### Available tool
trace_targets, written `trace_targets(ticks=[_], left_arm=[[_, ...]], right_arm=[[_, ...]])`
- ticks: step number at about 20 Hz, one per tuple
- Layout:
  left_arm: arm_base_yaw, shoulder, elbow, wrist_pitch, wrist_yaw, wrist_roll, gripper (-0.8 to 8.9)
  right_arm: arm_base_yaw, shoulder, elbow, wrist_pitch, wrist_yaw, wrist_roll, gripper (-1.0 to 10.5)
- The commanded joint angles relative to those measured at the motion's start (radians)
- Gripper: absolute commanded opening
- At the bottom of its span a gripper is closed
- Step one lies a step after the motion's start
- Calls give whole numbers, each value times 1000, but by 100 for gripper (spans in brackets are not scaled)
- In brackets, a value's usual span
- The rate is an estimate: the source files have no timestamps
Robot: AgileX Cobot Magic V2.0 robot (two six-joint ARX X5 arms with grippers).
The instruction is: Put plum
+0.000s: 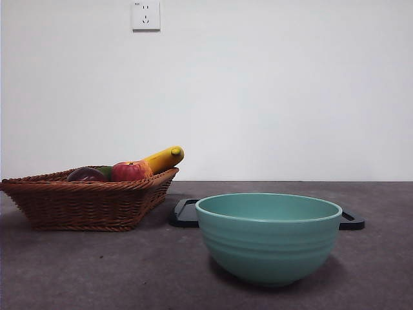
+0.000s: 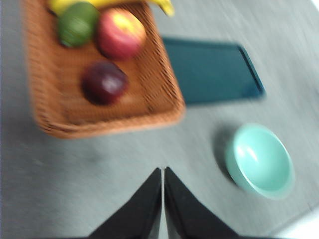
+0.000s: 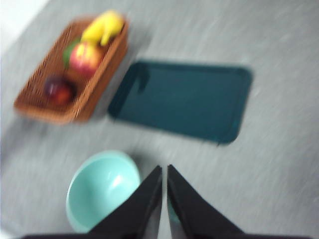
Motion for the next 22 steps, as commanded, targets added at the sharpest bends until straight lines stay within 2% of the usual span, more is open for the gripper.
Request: trace_targets(ticks=[1,4,8,15,16,19,21,22], left_arm=[[-32,51,65,-53,11,80,8],[-82,96,101,-127,11,132,8],[-116,105,103,-142,11,140,8],[-116,105,103,-140,11,140,24],[-116,105,103,-138,11,139,70],[-116,105,103,-127,10,130,388],[-116,105,103,-119,10,124,475],[-116,105,103,-119,10,124,475]], right_arm=[[39,55,53,-64,-6,-79,9],[100,99,85,-133,-6,-118,9],[160,111,86,-163,-6,-136,9],[173,111,86,-162,-5,-135,11],[173,111,86,-162,-5,-135,40],[173,111,86,-162,-5,-134,370],[173,111,86,-162,-5,-134,427],[173,111,86,-162,-5,-134,427]])
